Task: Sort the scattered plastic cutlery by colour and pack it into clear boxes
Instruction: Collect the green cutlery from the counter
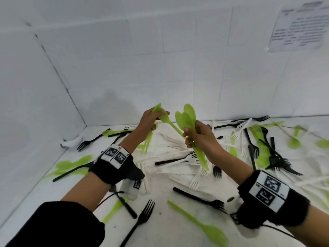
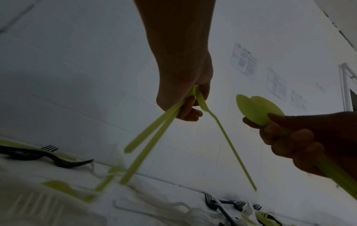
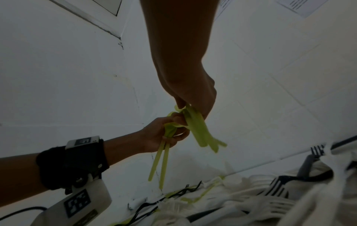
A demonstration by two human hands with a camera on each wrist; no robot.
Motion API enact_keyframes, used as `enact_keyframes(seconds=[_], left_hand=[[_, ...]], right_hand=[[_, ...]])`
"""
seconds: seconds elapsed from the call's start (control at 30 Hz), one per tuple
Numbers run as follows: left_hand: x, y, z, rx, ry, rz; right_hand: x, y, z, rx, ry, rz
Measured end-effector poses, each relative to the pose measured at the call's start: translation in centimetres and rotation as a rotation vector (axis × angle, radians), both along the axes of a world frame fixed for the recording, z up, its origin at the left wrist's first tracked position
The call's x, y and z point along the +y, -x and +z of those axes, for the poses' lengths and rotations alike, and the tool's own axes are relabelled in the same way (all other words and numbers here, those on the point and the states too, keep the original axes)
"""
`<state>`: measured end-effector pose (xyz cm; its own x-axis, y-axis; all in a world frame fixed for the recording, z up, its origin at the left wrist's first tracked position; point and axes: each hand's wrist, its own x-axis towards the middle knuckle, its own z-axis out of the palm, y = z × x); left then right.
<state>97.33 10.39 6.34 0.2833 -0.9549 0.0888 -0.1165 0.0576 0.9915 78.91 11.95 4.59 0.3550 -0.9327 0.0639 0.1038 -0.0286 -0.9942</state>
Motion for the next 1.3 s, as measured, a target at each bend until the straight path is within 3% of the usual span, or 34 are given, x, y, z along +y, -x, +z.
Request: enact_keyframes(seconds=[0.2, 0.53, 0.77, 0.97, 1.2, 1.3], left_hand=[[3.9, 3.6, -0.8, 0.117, -0.051, -0.040], [7.3, 9.8, -3.9, 0.546, -0.147, -0.088], [8.2, 12.7, -6.3, 0.410, -0.222, -0.087], [8.7, 13.6, -7.4, 0.504, -0.232, -0.084], [8.9, 13.1, -7.4, 0.426, -0.274, 0.002], [8.7, 12.4, -7.6, 0.493, -0.258, 0.021]], right_hand=[[1.9, 1.7, 0.1, -0.020, -0.023, 0.057], [4.2, 5.0, -2.4, 0.009, -0.107, 0.096], [5.1, 6.6, -4.5, 0.067, -0.103, 0.077], [5.3, 6.8, -5.5, 0.088, -0.135, 0.101], [5.2, 6.7, -6.0, 0.205, -0.007, 0.010], [5.1, 6.8, -5.8, 0.294, 0.139, -0.019]])
